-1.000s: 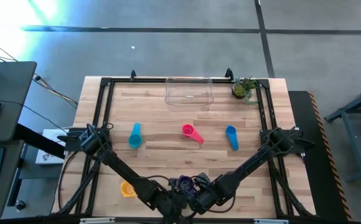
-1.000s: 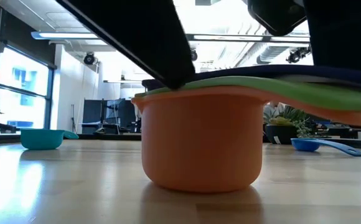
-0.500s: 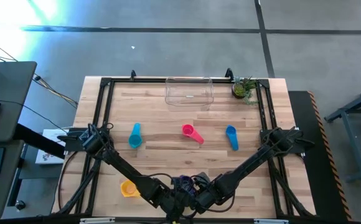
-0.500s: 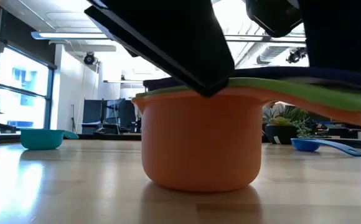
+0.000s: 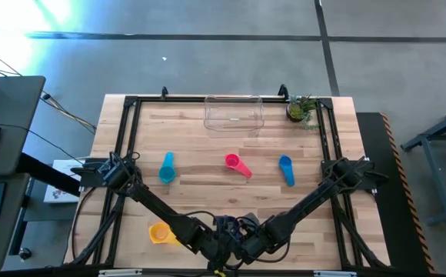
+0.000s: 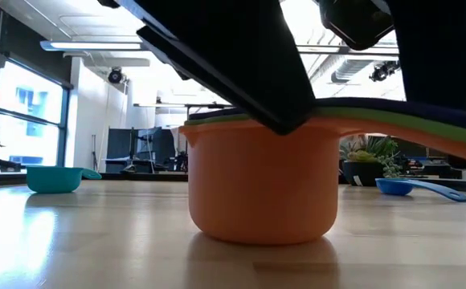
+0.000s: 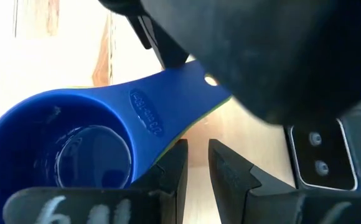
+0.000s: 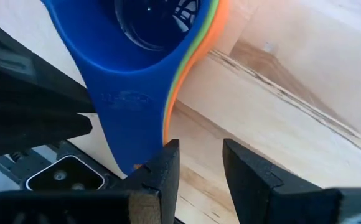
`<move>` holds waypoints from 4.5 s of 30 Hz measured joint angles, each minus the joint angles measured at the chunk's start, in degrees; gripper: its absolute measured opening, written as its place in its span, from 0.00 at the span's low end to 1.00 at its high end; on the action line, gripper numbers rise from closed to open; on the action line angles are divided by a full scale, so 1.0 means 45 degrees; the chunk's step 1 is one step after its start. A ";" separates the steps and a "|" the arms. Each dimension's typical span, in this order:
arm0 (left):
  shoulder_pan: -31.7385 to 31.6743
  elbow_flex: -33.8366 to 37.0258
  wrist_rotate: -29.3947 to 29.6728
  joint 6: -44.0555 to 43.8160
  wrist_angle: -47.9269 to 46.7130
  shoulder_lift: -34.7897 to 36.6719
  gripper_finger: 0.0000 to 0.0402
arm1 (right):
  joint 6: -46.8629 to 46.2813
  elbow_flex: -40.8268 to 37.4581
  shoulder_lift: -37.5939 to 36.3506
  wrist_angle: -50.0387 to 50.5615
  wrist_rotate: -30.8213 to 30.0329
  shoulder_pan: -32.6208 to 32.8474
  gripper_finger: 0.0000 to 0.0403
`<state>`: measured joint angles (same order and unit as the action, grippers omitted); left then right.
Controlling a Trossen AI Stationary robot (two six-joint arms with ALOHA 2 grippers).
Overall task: Nest measuring cups in basket
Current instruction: Stack the dark blue measuring cup on the green measuring cup, then stack the yellow measuring cup on the dark blue measuring cup
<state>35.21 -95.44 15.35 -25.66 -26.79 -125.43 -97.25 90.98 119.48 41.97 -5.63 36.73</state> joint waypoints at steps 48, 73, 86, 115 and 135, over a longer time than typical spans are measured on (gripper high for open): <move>0.0897 0.0000 -0.0539 -0.8172 -1.1387 0.5931 0.14 | 0.9737 0.0015 -0.3726 0.2667 -0.0476 -0.3207 0.28; 0.2785 0.2391 -0.1307 -0.8219 -1.2343 0.6325 0.14 | 1.2250 0.0015 -0.7653 0.5105 -0.0757 -0.4798 0.28; 0.2785 0.5351 -0.1630 -0.5196 -0.9485 0.8673 0.14 | 1.0219 0.0015 -0.7650 0.5201 -0.0845 -0.4915 0.28; 0.1199 0.8646 -0.2380 -0.3258 -0.6957 1.1016 0.22 | 0.7995 0.0010 -0.7645 0.5195 -0.2429 -0.4906 0.28; 0.1885 0.9286 -0.2720 -0.2853 -0.3776 1.0708 0.29 | 0.7930 0.0010 -0.7635 0.5199 -0.2394 -0.4906 0.28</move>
<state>43.70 -53.65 3.11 -38.50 -43.78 -77.24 -61.57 91.02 85.12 65.36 -16.40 14.66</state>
